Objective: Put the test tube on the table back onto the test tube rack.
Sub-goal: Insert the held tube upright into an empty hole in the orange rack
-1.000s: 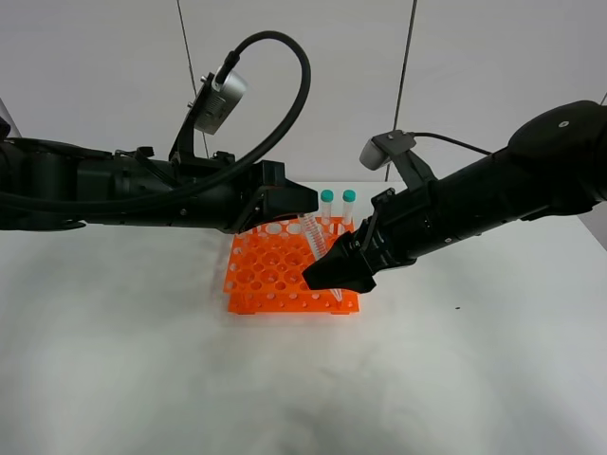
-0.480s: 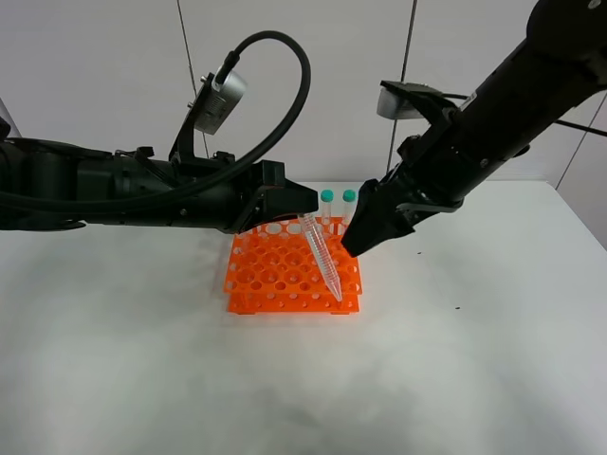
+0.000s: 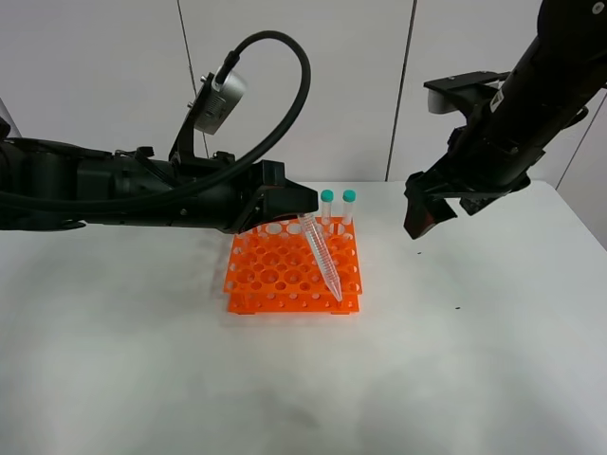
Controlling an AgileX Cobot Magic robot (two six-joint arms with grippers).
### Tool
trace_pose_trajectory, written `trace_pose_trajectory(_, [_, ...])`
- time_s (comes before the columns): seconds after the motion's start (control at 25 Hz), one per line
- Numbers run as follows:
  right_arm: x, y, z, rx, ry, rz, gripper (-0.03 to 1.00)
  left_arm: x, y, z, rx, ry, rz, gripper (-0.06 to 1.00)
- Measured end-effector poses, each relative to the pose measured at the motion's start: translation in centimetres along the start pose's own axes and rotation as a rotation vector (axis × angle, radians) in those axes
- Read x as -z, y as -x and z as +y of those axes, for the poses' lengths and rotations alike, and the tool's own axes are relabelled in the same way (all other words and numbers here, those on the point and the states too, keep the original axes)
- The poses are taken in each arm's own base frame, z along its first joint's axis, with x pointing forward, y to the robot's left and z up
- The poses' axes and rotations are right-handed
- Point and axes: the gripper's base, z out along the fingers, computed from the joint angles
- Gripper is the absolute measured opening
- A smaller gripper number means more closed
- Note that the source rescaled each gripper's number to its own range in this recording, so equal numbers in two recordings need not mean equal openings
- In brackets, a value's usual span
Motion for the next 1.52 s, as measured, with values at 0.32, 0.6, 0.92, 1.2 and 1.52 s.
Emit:
trace_pose_trajectory(0.32, [0.8,-1.7,-7.5,-0.199,-0.068,0.044,0.89,0.0,0.0,0.0,0.0,0.0,0.0,0.0])
trace_pose_trajectory(0.6, [1.0,-2.6,-9.0,-0.269,-0.076,0.085,0.89,0.0,0.0,0.0,0.0,0.0,0.0,0.0])
trace_pose_trajectory(0.92, [2.4,-5.3,-7.8,-0.308,-0.085,0.072,0.89,0.0,0.0,0.0,0.0,0.0,0.0,0.0])
trace_pose_trajectory(1.2, [5.3,-14.1,-4.1,-0.298,-0.103,-0.013,0.89,0.0,0.0,0.0,0.0,0.0,0.0,0.0])
trace_pose_trajectory(1.52, [6.7,-24.7,0.0,-0.254,-0.184,-0.412,0.89,0.0,0.0,0.0,0.001,0.0,0.0,0.0])
